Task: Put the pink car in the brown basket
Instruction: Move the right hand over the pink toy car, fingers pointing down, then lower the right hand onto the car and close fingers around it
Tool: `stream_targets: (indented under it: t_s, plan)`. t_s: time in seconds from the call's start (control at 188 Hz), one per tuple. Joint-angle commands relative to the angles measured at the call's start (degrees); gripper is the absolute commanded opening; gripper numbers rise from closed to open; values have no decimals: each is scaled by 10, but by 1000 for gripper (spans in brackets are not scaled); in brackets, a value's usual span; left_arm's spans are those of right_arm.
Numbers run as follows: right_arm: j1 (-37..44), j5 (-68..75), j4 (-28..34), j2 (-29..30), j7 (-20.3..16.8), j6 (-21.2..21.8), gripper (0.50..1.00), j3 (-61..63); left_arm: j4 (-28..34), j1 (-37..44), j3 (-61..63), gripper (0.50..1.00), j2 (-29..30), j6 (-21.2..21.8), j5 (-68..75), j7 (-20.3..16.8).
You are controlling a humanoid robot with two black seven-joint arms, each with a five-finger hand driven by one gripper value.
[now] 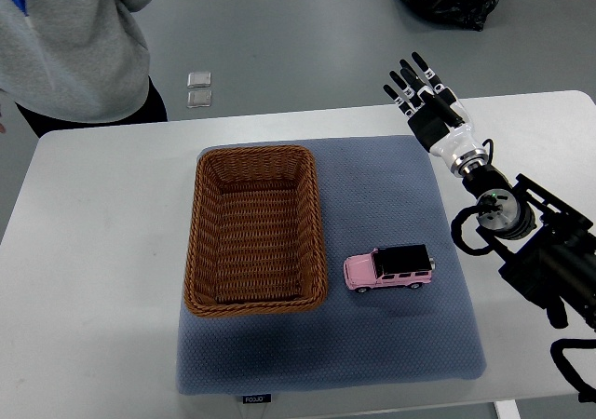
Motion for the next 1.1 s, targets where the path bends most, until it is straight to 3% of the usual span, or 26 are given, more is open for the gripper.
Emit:
stream_targets:
  t_s: [0.0, 0.261, 0.383, 0.452, 0.5, 0.505, 0.543, 0.596, 0.601, 0.606, 0.665, 0.713, 0.718, 0.793, 0.947, 1.096]
  plan:
    - [0, 0, 0, 0, 0, 1, 907, 0, 0, 0, 0, 1000, 0, 0, 0, 0]
    - [15, -44, 8, -4, -2, 6, 905, -4, 0, 0, -2, 1000, 0, 0, 0, 0]
    - [42, -179, 36, -60, -13, 8, 905, -43, 0, 0, -2, 1000, 0, 0, -1, 0]
    - [67, -289, 92, -119, -31, 16, 905, -98, 0, 0, -2, 1000, 0, 0, -1, 0]
    - [67, -289, 92, -120, -31, 16, 905, -98, 0, 0, -2, 1000, 0, 0, -1, 0]
    - [84, -372, 146, -175, -40, 22, 905, -152, 0, 0, -2, 1000, 0, 0, 0, 0]
    - [101, -431, 196, -221, -45, 26, 905, -196, 0, 0, -2, 1000, 0, 0, -1, 0]
    - [101, -431, 196, -221, -45, 26, 905, -196, 0, 0, -2, 1000, 0, 0, -1, 0]
    - [123, -475, 253, -269, -46, 32, 905, -249, 0, 0, -1, 1000, 0, 0, -1, 0]
    - [127, -482, 265, -280, -46, 33, 905, -261, 0, 0, -1, 1000, 0, 0, 0, 0]
    - [143, -497, 318, -322, -48, 42, 905, -309, -1, 0, -1, 1000, 0, 0, 0, 0]
    - [143, -497, 318, -322, -48, 42, 905, -309, -1, 0, -1, 1000, 0, 0, 0, 0]
    - [149, -502, 366, -356, -51, 47, 905, -343, -1, 0, -2, 1000, 0, 0, 0, 0]
    - [145, -507, 424, -391, -53, 47, 905, -372, -1, 0, -1, 1000, 0, 0, 0, 0]
    - [120, -550, 459, -425, -49, 37, 903, -392, 0, 0, -1, 1000, 0, 0, 0, 0]
    - [93, -600, 459, -420, -47, -3, 903, -394, -1, 0, -2, 1000, 0, 0, 0, 0]
